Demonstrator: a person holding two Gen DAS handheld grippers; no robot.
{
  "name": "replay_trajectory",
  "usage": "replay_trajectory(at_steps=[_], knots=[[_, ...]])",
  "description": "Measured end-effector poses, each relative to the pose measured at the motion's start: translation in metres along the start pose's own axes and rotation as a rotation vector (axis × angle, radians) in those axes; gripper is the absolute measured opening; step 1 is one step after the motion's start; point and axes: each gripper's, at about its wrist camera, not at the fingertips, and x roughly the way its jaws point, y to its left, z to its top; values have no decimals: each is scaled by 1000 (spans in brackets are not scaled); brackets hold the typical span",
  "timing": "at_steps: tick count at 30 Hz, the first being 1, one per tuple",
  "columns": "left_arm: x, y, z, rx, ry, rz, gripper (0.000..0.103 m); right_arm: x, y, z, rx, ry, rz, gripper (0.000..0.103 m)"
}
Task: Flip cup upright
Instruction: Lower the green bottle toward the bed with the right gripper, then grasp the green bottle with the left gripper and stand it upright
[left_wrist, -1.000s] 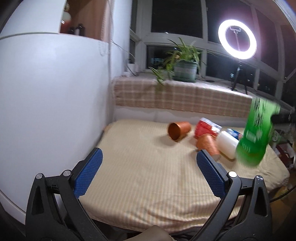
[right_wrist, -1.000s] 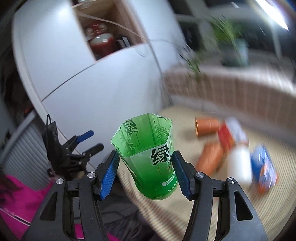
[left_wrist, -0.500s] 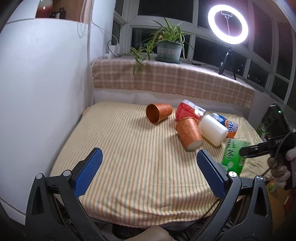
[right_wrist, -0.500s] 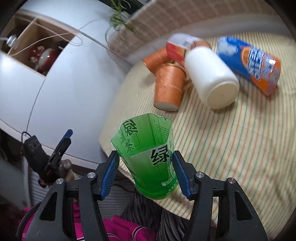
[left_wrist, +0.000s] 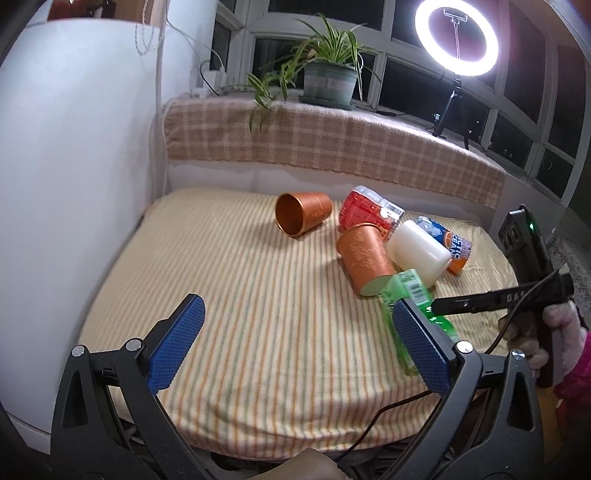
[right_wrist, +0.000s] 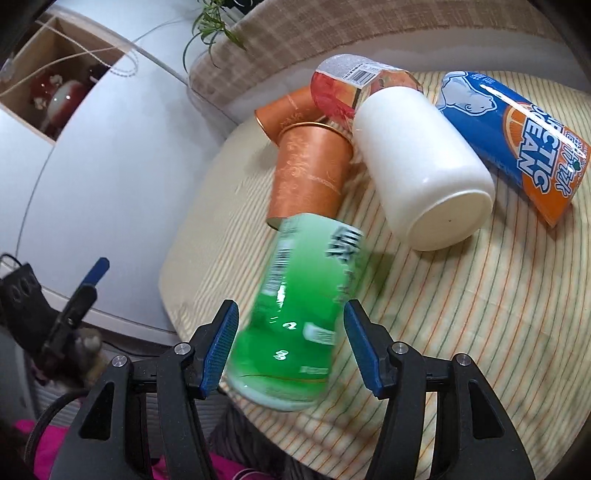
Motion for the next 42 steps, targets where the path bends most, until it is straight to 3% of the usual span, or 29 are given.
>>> replay_trajectory(at_steps=[5,10,17,22,29,32,42], knots=[[22,-2,7,-56,82,-100,103,-21,2,-17,-16,-93,-31,59],[58,-11,11,-137,217,-241,101,-58,15,-52,-80,-239,-160,63],[108,-34,8,-225,395,-375,101,-97,5,-104,-18,-357,-262,63],[131,-49,8,-279,455,-419,101,-113,-3,-127,48,-415,-325,63],[161,-63,6,-326,529,-425,100,-118,-3,-138,72,-436,-359,63],[169,-67,3,-325,548,-421,92,-118,-2,-137,58,-439,-371,63],[183,-82,-4,-285,583,-418,80,-116,-9,-141,77,-433,-367,64]])
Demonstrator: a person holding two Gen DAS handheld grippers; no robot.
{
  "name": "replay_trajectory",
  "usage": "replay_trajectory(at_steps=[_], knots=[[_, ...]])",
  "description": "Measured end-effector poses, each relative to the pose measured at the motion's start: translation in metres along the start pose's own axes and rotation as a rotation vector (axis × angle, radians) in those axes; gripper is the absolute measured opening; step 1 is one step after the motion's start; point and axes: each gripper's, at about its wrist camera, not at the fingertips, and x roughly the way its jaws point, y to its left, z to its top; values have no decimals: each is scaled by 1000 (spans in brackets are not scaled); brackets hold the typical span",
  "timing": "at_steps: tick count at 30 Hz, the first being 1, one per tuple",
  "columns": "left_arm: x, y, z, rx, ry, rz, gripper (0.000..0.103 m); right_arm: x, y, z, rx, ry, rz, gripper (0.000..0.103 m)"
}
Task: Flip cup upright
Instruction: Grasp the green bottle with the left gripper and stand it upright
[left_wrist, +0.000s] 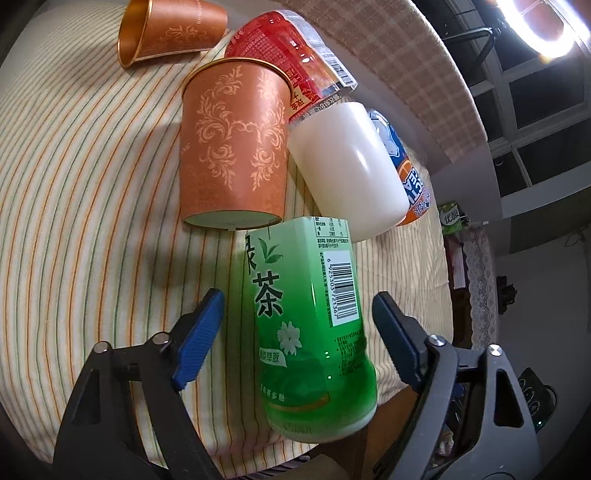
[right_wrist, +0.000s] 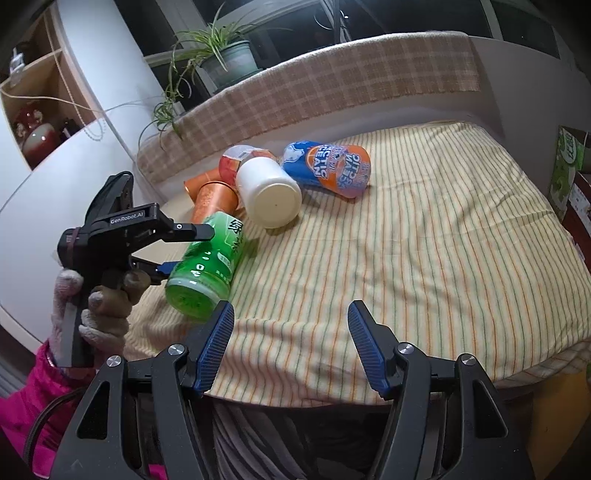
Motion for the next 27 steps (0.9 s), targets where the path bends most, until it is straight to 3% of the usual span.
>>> replay_trajectory(at_steps=[8,16,27], knots=[[2,-6,-1,26,-9,10,62,-1,-3,0,6,0,-19,64],[-8,-23,-8,109,-59,54,61,0,-3,1,21,-9,-30,64],[-38,-55,-32,275,-206,142,60,-3,-1,3,23,-30,-53,64]])
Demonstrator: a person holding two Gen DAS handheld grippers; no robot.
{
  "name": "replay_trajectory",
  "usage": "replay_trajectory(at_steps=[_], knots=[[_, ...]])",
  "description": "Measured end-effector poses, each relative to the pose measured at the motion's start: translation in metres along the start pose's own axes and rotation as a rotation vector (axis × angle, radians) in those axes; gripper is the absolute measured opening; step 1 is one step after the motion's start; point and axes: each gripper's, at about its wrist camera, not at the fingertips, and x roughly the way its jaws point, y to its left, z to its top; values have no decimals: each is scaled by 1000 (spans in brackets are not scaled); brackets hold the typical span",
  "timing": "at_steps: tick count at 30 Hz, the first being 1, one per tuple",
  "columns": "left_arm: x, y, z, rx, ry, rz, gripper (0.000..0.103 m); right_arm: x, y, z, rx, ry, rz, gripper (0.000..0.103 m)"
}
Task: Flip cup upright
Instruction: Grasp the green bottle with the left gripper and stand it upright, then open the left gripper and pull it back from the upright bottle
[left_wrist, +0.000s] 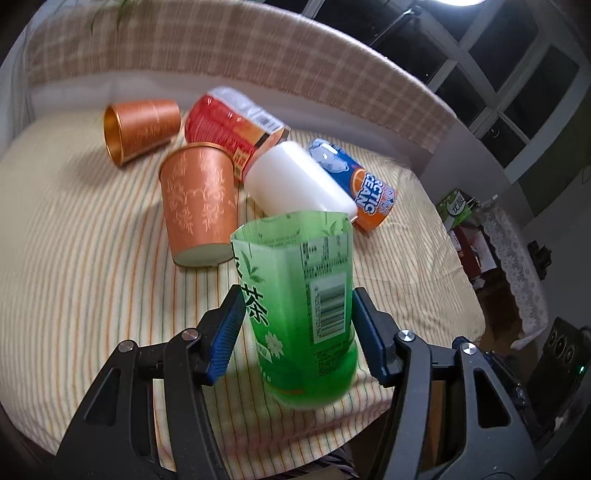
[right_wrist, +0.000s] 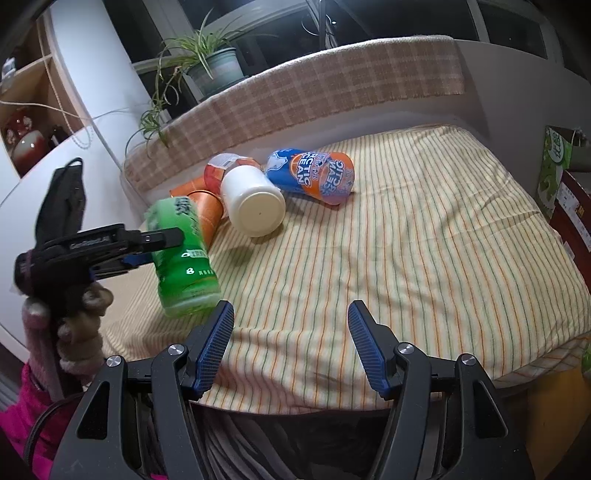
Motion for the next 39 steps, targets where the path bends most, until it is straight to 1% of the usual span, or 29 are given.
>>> replay_trajectory(at_steps=[9,12,16,21,28,34,39], knots=[[-15,-13,-3,80,-82,72,59,0,0,1,-2,-9,-16,64],[-17,-15,-2,113,-111,113,59,0,-1,1,-1,-10,-18,64],[-11,-19,-2,161,-140,173,59,1,-1,1,3,-10,-20,64],[0,-23,-4,206,-165,221,59,0,0,1,-1,-14,-23,64],[0,-24,-13,232,-163,220,59,-2,2,2,-15,-24,-32,64],[-5,-25,-20,246,-146,196,59,-2,7,3,-29,-31,-29,64],[-6,-24,-24,239,-125,158,59,-3,10,3,-37,-32,-28,64]])
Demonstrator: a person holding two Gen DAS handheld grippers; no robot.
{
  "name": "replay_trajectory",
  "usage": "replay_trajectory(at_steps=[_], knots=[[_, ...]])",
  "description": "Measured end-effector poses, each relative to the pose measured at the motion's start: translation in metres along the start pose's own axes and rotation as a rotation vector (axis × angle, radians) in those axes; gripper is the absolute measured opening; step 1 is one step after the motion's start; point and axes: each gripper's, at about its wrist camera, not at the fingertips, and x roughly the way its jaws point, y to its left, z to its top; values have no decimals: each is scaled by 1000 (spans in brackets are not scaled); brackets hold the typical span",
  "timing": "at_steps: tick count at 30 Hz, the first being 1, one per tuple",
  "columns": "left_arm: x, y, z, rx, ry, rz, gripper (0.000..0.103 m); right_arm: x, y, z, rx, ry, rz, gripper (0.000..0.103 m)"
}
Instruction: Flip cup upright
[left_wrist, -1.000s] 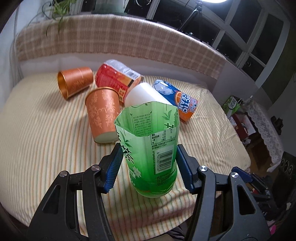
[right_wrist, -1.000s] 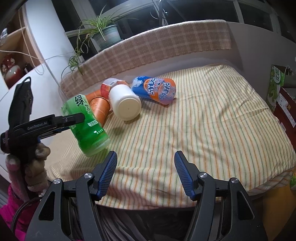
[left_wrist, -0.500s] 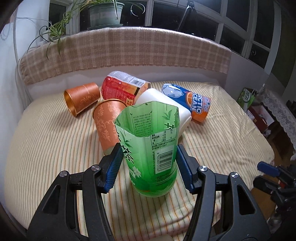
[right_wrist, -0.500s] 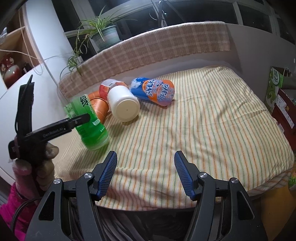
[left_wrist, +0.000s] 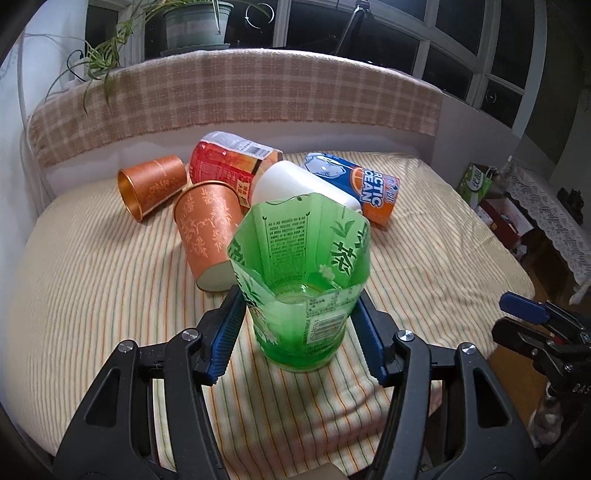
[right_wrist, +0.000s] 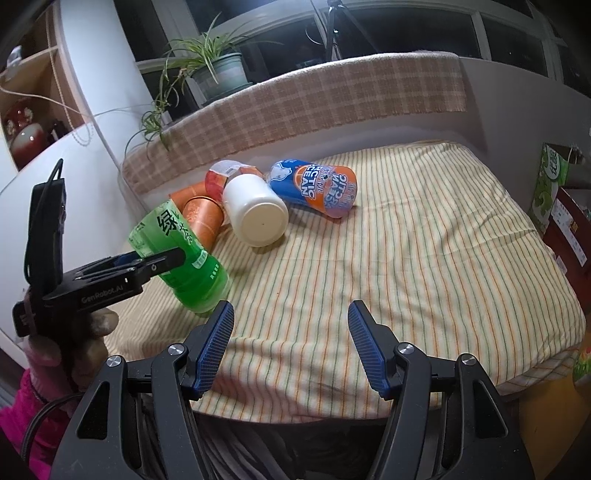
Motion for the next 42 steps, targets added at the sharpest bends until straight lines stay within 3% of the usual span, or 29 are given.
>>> replay_trajectory(at_steps=[4,9,15,19,21,26,29,42], knots=[[-1,-2,-3,9,6,-19,60,-2,0,-1,-3,-3,0,64],[-7,-1,-8,11,3,-44,84,-5,4,-1,-15,-14,-3,64],[-30,4,-21,30,-42,12,85,-13,11,2,-37,-69,-5,64],[-57,6,-26,30,-139,82,85,-20,20,4,-71,-118,-21,64],[-72,5,-28,33,-203,120,86,-23,25,6,-84,-146,-28,73],[-104,4,-27,21,-345,184,101,-30,33,9,-105,-213,-64,81],[-116,1,-25,37,-402,222,102,-35,37,11,-114,-248,-91,81],[-128,0,-28,15,-411,250,102,-42,42,13,-128,-312,-156,82]])
